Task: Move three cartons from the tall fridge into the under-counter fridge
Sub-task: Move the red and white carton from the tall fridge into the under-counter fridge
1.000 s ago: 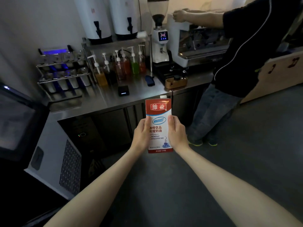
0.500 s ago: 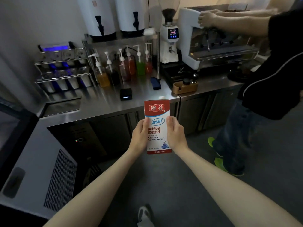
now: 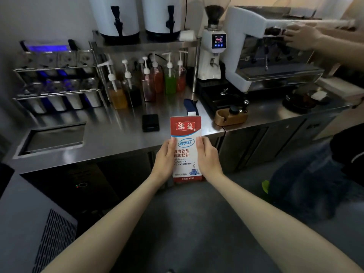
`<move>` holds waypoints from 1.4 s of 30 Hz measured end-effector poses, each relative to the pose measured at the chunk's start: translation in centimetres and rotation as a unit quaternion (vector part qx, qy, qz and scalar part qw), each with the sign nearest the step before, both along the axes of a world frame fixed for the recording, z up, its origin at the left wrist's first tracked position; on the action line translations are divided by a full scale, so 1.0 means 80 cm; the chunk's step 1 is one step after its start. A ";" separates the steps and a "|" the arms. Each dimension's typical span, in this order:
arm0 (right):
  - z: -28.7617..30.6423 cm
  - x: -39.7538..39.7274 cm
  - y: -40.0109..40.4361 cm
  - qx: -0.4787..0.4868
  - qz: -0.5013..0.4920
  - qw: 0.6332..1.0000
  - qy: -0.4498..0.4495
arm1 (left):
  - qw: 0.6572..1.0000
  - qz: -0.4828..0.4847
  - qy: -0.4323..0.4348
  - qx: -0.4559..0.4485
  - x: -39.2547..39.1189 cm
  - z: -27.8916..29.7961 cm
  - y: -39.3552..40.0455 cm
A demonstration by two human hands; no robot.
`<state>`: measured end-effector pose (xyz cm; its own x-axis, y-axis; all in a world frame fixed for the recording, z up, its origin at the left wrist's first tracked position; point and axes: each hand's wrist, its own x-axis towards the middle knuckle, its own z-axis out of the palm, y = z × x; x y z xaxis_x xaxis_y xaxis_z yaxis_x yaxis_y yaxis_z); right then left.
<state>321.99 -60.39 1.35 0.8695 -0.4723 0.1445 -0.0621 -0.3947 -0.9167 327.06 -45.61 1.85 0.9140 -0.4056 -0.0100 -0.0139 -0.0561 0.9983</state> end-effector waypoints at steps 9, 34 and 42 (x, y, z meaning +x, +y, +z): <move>-0.006 0.096 -0.017 0.008 0.009 1.000 0.009 | 1.000 -0.020 0.006 0.001 0.097 -0.004 -0.018; -0.074 0.338 -0.197 0.001 0.281 0.954 0.105 | 0.985 -0.062 0.078 0.138 0.316 -0.027 -0.118; -0.116 0.395 -0.230 -0.110 0.328 0.923 0.170 | 0.981 -0.036 0.065 0.177 0.359 -0.073 -0.147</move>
<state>353.63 -78.79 -7.95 0.9705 0.1800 -0.1606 -0.0135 -0.6243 -0.7811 355.81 -57.35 -3.99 0.8650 -0.4180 -0.2776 0.0967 -0.4040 0.9096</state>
